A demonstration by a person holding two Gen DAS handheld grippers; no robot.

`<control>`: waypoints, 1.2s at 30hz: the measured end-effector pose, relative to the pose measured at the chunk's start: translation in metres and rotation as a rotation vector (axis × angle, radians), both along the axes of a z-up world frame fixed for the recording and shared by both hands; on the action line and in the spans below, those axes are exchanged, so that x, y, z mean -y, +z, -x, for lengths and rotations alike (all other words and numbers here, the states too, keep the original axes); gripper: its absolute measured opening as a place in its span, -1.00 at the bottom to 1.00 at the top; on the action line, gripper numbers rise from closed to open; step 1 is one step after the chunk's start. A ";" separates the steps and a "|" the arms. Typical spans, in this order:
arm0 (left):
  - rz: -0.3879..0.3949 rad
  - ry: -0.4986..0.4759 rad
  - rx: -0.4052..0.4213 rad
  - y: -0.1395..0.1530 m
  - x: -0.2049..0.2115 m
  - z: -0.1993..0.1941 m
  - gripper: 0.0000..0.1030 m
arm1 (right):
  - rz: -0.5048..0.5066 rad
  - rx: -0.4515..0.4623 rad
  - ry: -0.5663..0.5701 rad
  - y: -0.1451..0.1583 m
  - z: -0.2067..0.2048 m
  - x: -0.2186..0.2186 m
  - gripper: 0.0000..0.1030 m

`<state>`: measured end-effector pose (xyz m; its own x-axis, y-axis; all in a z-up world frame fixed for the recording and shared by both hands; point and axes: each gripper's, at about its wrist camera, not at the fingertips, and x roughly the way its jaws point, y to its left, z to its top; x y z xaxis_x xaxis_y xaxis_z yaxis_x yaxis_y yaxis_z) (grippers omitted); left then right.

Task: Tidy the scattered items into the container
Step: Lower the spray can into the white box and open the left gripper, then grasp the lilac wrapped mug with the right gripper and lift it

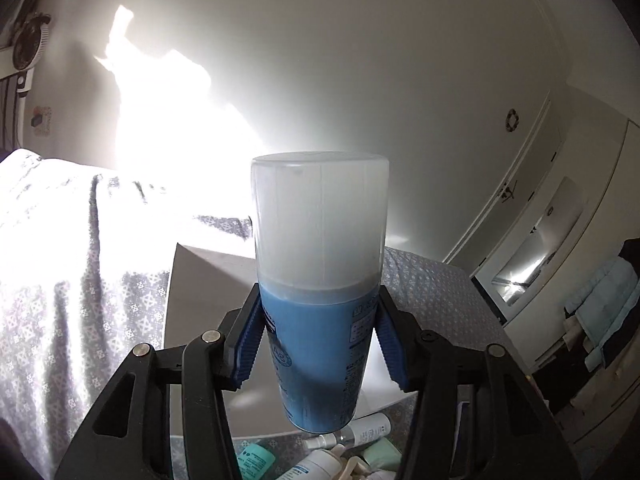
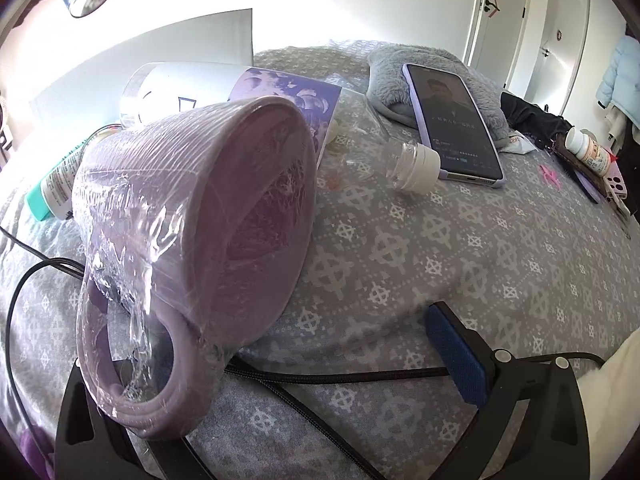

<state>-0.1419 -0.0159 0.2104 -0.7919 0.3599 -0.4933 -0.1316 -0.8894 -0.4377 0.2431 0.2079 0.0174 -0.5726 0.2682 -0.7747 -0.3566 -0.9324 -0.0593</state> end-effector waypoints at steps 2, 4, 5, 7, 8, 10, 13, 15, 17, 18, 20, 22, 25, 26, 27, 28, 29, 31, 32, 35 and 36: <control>-0.003 -0.001 0.075 -0.029 0.009 0.014 -0.02 | 0.000 -0.001 0.001 0.000 0.001 -0.003 1.00; -0.071 0.015 0.169 -0.061 0.013 0.025 -0.02 | 0.000 0.000 0.000 0.000 0.002 -0.003 1.00; -0.095 0.026 0.214 -0.076 0.017 0.029 -0.02 | 0.001 -0.001 0.001 0.000 0.002 -0.004 1.00; -0.088 0.039 0.256 -0.094 0.018 0.031 0.00 | 0.003 -0.002 0.001 0.002 0.000 -0.002 1.00; -0.063 0.031 0.250 -0.094 0.014 0.030 0.00 | 0.003 -0.002 0.001 0.002 -0.001 -0.001 1.00; -0.020 0.016 0.242 -0.089 0.006 0.027 0.09 | 0.006 -0.002 0.002 0.001 -0.004 0.005 1.00; 0.037 0.084 0.162 -0.066 0.010 0.004 0.92 | 0.008 0.004 0.008 0.002 -0.008 0.015 1.00; 0.084 0.122 0.085 -0.050 0.017 -0.017 0.95 | 0.009 0.017 0.011 0.007 -0.009 0.017 1.00; 0.137 0.182 0.043 -0.044 0.029 -0.033 0.95 | 0.023 0.048 0.014 0.011 -0.010 0.018 1.00; 0.145 0.212 0.028 -0.044 0.036 -0.042 0.96 | 0.038 0.069 0.018 0.013 -0.011 0.017 1.00; 0.140 0.265 0.016 -0.049 0.050 -0.060 0.97 | 0.066 0.117 0.031 0.022 -0.014 0.013 1.00; 0.145 0.300 0.031 -0.059 0.064 -0.075 0.97 | 0.062 0.125 0.037 0.038 -0.020 0.012 1.00; 0.175 0.304 0.093 -0.085 0.074 -0.094 0.97 | 0.003 0.051 0.071 0.073 -0.045 0.016 1.00; 0.186 0.302 0.125 -0.097 0.077 -0.095 0.97 | -0.029 0.012 0.096 0.082 -0.048 0.020 1.00; 0.194 0.303 0.157 -0.108 0.080 -0.096 0.97 | -0.071 -0.025 0.129 0.093 -0.052 0.026 1.00; 0.198 0.301 0.188 -0.114 0.076 -0.106 0.97 | -0.118 -0.062 0.165 0.103 -0.056 0.034 1.00; 0.200 0.298 0.214 -0.123 0.078 -0.105 0.97 | -0.168 -0.097 0.201 0.110 -0.058 0.042 1.00; 0.219 0.296 0.247 -0.136 0.081 -0.108 0.97 | -0.257 -0.132 0.279 0.117 -0.052 0.059 1.00; 0.233 0.294 0.255 -0.140 0.083 -0.108 0.97 | -0.289 -0.123 0.326 0.120 -0.050 0.069 1.00; 0.258 0.284 0.282 -0.155 0.087 -0.113 0.97 | -0.322 -0.070 0.463 0.121 -0.027 0.090 1.00; 0.256 0.279 0.296 -0.159 0.088 -0.114 0.97 | -0.319 -0.061 0.505 0.124 -0.018 0.095 1.00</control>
